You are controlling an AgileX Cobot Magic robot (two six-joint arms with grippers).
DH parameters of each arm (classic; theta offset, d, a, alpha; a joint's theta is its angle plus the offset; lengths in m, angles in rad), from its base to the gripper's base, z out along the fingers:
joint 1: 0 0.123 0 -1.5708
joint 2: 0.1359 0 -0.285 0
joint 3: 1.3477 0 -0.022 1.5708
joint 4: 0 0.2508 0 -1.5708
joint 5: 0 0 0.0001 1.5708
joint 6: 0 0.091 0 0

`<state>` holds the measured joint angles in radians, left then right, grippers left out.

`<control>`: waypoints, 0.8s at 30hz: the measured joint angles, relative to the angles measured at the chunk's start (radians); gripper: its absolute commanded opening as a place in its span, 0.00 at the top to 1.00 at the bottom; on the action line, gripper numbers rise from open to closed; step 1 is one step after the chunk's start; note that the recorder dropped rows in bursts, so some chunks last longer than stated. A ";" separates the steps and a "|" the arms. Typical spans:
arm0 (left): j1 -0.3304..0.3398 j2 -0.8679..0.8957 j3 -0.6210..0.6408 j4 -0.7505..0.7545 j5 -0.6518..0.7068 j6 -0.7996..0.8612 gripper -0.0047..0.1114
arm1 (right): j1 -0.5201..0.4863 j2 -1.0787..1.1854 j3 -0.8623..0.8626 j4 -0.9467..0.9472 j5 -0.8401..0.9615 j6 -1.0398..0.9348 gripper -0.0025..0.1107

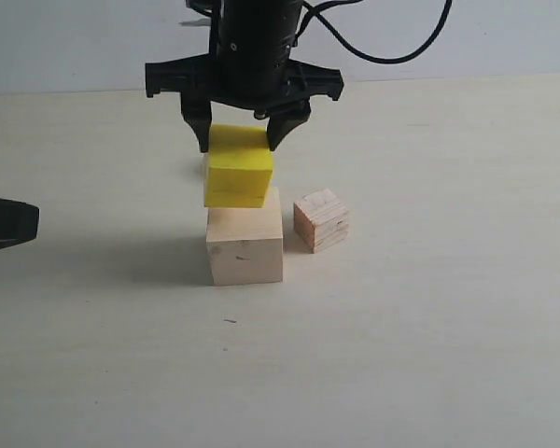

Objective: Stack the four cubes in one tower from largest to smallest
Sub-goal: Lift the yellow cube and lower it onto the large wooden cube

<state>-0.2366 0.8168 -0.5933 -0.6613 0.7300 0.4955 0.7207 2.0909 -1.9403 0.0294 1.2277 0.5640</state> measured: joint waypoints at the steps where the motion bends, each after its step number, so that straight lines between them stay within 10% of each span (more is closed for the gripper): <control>1: 0.000 0.000 0.000 0.000 0.000 0.000 0.53 | 0.000 0.001 -0.007 0.000 -0.002 0.000 0.98; 24: 0.000 0.000 0.000 -0.004 -0.002 0.000 0.53 | 0.010 0.006 0.039 -0.029 0.001 -0.022 0.98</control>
<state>-0.2366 0.8168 -0.5933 -0.6655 0.7278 0.4955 0.7306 2.0972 -1.9017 0.0000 1.2292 0.5418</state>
